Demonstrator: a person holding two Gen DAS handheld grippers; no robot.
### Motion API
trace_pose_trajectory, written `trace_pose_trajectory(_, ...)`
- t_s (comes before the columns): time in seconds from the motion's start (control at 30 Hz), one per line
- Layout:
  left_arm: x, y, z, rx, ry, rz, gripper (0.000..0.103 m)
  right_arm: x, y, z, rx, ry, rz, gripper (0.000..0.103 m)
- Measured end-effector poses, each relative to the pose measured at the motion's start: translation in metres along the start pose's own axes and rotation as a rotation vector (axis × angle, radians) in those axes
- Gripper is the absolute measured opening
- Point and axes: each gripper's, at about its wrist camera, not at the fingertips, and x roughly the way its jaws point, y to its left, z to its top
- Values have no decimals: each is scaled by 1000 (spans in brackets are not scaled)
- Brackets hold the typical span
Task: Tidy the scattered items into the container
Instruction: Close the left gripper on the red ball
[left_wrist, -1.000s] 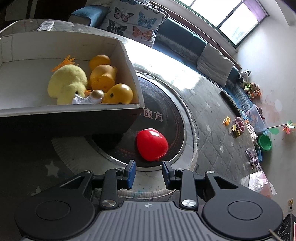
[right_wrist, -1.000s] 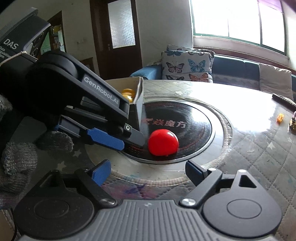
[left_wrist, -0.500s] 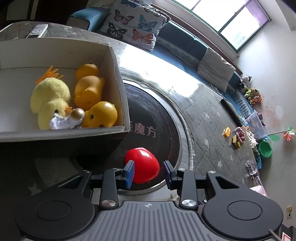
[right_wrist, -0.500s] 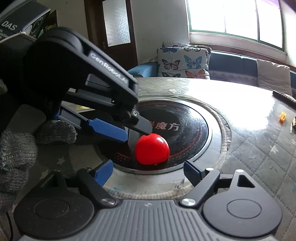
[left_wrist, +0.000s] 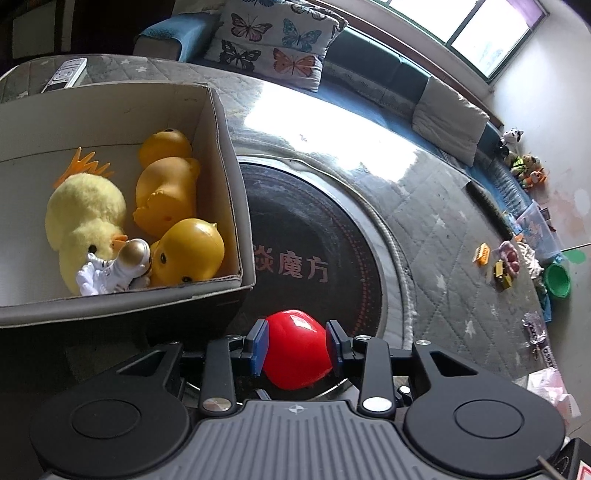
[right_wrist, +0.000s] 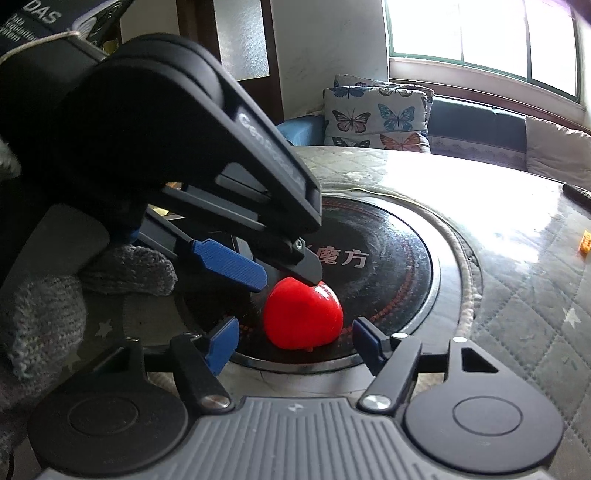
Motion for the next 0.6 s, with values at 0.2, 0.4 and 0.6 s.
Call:
trace_pose_trajectory(0.2, 6, 0, 2, -10, 13, 13, 37, 4, -1, 0, -5, 7, 1, 63)
trace_pose_trajectory(0.4, 10, 0, 3, -25, 24, 17, 39, 6, -3, 0, -12, 4, 2, 51)
trace_pose_trajectory(0.6, 8, 3, 2, -31, 44, 10, 40, 3, -2, -1, -17, 4, 9, 51)
